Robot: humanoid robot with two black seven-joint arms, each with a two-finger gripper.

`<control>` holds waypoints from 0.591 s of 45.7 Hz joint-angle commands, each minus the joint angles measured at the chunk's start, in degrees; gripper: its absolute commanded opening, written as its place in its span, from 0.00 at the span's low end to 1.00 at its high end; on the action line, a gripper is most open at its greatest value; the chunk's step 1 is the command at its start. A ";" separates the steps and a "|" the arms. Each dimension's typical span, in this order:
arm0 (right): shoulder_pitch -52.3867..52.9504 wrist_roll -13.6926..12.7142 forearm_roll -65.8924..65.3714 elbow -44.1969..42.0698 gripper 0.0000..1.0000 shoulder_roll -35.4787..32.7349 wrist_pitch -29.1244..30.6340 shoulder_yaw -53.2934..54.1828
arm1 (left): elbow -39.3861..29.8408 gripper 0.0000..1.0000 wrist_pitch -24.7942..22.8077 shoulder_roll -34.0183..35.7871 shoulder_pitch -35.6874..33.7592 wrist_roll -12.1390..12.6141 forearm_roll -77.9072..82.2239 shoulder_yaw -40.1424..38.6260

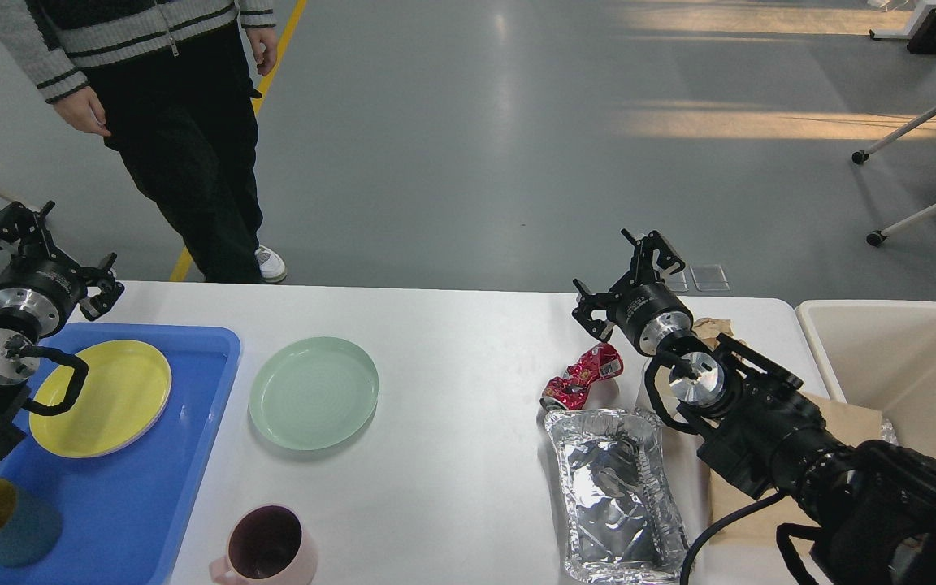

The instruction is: Tidy desktop

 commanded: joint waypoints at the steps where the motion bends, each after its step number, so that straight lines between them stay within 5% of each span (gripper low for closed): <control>1: 0.03 0.00 -0.08 0.00 1.00 -0.04 0.00 0.00 | 0.00 0.97 0.00 0.00 -0.09 -0.12 -0.05 0.00; 8: 0.03 0.00 0.00 0.00 1.00 -0.04 0.00 0.00 | 0.00 0.97 0.00 0.00 -0.09 -3.99 -0.05 0.00; 27: 0.03 0.00 0.00 0.00 1.00 -0.04 0.00 0.00 | 0.00 0.97 0.00 0.00 0.26 -4.16 -0.05 0.00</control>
